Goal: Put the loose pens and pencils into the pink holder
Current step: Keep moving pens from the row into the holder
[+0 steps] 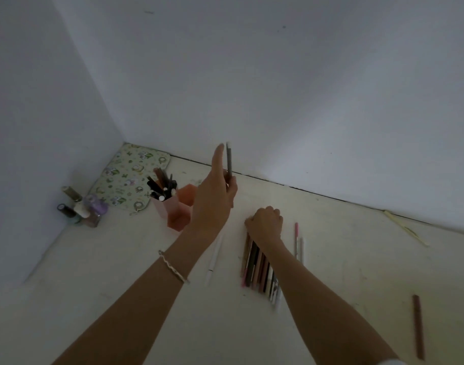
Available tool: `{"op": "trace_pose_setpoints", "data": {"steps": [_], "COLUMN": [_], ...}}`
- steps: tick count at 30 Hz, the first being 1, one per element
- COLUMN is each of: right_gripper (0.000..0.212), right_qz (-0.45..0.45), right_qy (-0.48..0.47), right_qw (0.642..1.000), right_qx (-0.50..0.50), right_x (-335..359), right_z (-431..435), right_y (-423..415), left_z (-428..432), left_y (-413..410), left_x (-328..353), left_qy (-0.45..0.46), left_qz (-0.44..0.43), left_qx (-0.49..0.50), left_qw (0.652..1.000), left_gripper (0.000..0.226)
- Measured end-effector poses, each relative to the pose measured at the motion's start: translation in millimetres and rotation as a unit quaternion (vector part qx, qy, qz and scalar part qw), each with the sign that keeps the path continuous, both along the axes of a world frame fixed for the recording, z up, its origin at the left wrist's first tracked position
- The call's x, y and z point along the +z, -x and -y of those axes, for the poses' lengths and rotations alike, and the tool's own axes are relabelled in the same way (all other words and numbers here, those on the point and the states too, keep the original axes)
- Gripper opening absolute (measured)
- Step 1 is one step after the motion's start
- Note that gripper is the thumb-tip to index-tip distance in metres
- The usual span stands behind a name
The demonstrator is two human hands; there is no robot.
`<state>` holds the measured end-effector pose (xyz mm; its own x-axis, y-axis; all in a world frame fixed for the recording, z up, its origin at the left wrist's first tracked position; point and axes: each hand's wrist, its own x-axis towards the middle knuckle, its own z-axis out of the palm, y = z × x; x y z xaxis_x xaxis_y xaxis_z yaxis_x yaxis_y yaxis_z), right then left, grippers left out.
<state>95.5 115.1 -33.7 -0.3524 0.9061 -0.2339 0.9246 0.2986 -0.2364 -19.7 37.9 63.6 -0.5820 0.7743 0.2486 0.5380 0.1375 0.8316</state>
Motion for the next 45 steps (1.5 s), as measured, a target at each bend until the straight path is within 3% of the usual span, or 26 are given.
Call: {"op": "trace_pose_setpoints", "data": {"steps": [2,5,10,14,17,19,22,25,29,31,34,36,38,41,45], "right_gripper": [0.028,0.024,0.006,0.02,0.016,0.014,0.013,0.014,0.011,0.013,0.021,0.025,0.03,0.029,0.024], "right_qz": [-0.099,-0.315,-0.509,-0.566,-0.59,-0.608,-0.637,-0.619,-0.475,-0.405,-0.422,-0.454,-0.449,-0.439,-0.435], "right_qy": [0.046,0.096,0.005,-0.065,-0.095,-0.107,-0.129,-0.143,-0.14,-0.141,-0.146,-0.146,-0.124,-0.096,-0.1], "right_qw": [0.993,0.935,0.85,0.816,0.799,0.785,0.76,0.771,0.848,0.868,0.874,0.874,0.884,0.893,0.894], "right_qx": [-0.037,-0.129,-0.132,-0.096,-0.071,-0.051,-0.009,0.049,0.187,0.248,0.191,0.097,0.036,-0.009,-0.032], "right_x": [6,37,97,121,130,134,140,136,111,97,86,86,86,84,73], "right_z": [0,-7,-9,4,15,23,38,52,66,70,62,49,34,20,18], "right_y": [12,31,50,61,69,76,92,110,122,120,102,82,60,32,7], "left_z": [9,26,57,69,79,85,94,98,94,89,79,72,65,62,68], "left_y": [12,45,97,102,102,104,109,110,99,85,53,30,7,-19,-33], "left_x": [10,29,37,13,-10,-20,-18,-6,6,9,8,-2,-22,-62,-94], "left_qy": [-0.033,-0.118,-0.173,-0.062,0.005,-0.001,-0.068,-0.092,-0.106,-0.089,-0.061,0.012,0.141,0.33,0.431], "left_qz": [0.003,-0.008,-0.03,-0.081,-0.212,-0.281,-0.259,-0.206,-0.141,-0.108,-0.061,-0.059,-0.076,-0.151,-0.204], "left_qx": [0.012,0.078,0.213,0.224,0.195,0.208,0.259,0.273,0.245,0.227,0.181,0.114,0.04,-0.035,-0.054], "left_qw": [0.999,0.99,0.961,0.969,0.958,0.937,0.928,0.935,0.953,0.964,0.98,0.992,0.986,0.931,0.877], "left_gripper": [0.084,0.084,0.072,0.064,0.034,0.021,0.025,0.029,0.031,0.029,0.013,0.006,0.012,0.038,0.06]}}
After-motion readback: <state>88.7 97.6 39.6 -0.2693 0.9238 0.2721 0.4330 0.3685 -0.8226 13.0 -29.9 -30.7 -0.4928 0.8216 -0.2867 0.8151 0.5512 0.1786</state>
